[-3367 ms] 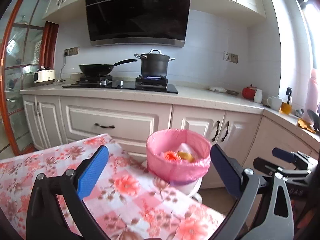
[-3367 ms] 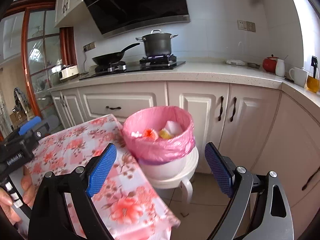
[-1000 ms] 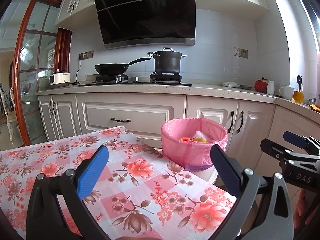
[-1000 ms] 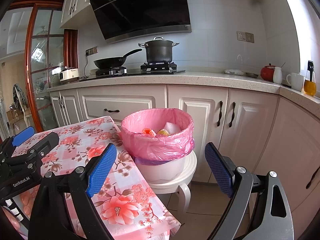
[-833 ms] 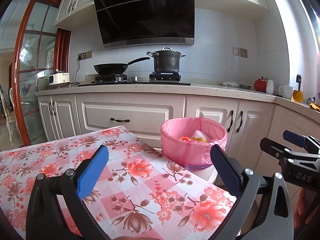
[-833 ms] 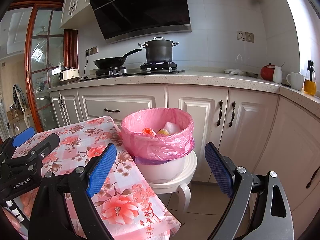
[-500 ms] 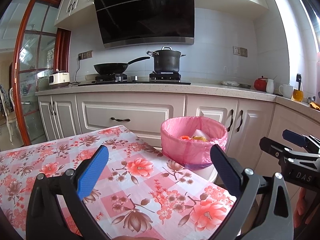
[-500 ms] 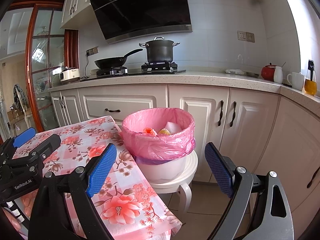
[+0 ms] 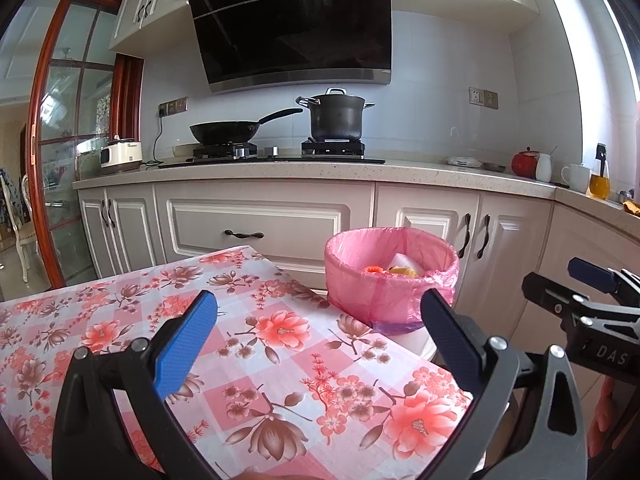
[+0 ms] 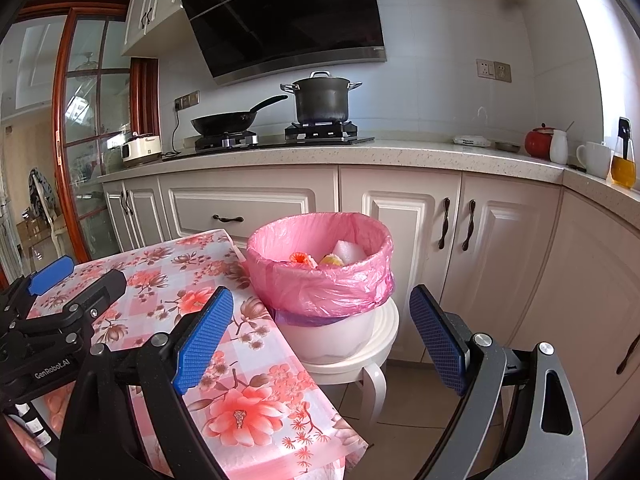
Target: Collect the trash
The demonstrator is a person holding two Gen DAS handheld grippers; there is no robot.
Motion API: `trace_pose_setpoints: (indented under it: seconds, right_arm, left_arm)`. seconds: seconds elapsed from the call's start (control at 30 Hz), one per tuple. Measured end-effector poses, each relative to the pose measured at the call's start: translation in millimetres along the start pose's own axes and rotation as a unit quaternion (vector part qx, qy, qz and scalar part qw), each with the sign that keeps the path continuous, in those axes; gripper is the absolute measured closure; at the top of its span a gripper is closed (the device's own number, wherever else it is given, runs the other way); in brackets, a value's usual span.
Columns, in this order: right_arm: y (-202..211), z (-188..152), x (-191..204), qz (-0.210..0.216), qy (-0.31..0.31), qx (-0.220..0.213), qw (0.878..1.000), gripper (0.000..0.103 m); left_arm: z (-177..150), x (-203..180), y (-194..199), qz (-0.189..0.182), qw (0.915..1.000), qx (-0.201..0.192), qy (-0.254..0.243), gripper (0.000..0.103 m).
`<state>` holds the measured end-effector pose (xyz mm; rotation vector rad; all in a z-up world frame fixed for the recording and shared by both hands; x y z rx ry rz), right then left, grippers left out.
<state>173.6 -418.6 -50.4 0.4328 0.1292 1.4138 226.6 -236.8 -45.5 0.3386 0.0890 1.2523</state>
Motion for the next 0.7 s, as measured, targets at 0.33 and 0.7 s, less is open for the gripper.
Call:
trace_pose_setpoints:
  seconds: [0.33,0.7]
  right_arm:
    - [0.1,-0.2,0.0,0.0,0.001,0.0,1.0,0.018]
    - [0.6,0.3,2.3,0.004,-0.001,0.0,1.0,0.018]
  left_arm:
    - [-3.7,4.8,-4.0,0.015,0.9997,0.017,0.013,0.005]
    - [-4.0,8.4,-0.8,0.022,0.9997,0.005,0.011,0.005]
Point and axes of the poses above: each gripper's, at about its wrist camera, not at the fingertips, and y roughly against the way its jaws point, x to its left, z to its top, the point moved 3 cm from there along -y, roughly the way its jaws point, and after that the axes turned 7 degrees about -y, right-handed, at the moved point
